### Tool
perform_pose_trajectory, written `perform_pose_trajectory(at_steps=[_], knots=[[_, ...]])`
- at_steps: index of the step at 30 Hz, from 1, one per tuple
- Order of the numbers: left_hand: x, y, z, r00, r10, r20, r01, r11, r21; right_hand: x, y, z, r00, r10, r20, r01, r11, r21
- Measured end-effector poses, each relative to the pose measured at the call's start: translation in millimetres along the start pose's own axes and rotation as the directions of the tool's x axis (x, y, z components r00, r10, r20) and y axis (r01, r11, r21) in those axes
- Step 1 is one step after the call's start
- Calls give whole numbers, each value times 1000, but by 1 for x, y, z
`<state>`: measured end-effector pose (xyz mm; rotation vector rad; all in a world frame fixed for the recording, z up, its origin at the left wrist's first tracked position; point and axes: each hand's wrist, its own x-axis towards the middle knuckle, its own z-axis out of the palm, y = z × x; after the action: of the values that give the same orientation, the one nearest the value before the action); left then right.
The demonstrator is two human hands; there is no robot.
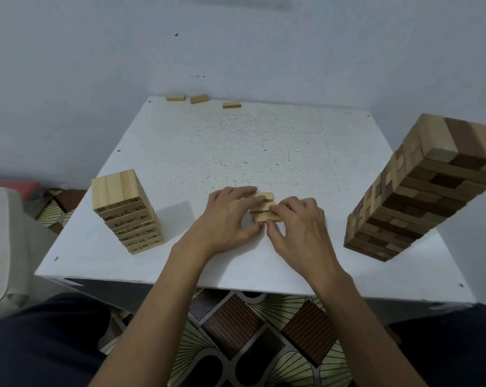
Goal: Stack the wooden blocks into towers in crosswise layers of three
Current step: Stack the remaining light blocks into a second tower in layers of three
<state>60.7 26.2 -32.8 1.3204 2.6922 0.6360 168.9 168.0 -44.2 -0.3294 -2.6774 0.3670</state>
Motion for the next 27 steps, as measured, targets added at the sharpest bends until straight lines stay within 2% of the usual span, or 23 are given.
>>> perform_pose_trajectory(at_steps=[7,12,14,17,19,21,27], knots=[[4,-3,2,997,16,-76,-22,997,-77,4,-1,1,1000,0,-9,0,1000,12],[1,-4,0,994,-45,-101,34,994,-103,2,2,-2,1000,16,9,-17,995,95],[-2,-3,-1,990,-93,-110,85,993,-78,1,4,-3,999,32,30,-34,998,58],[-10,3,3,980,-171,-101,170,985,-17,-1,2,-7,982,92,166,-89,996,-29],[-14,10,7,980,-195,-45,197,979,44,-3,-1,-9,955,114,275,-89,991,-101],[-14,15,11,979,-205,3,205,976,79,-5,-1,-9,942,99,320,-52,987,-150],[-14,22,15,978,-206,2,205,971,123,-5,0,-5,914,86,396,-12,982,-186]])
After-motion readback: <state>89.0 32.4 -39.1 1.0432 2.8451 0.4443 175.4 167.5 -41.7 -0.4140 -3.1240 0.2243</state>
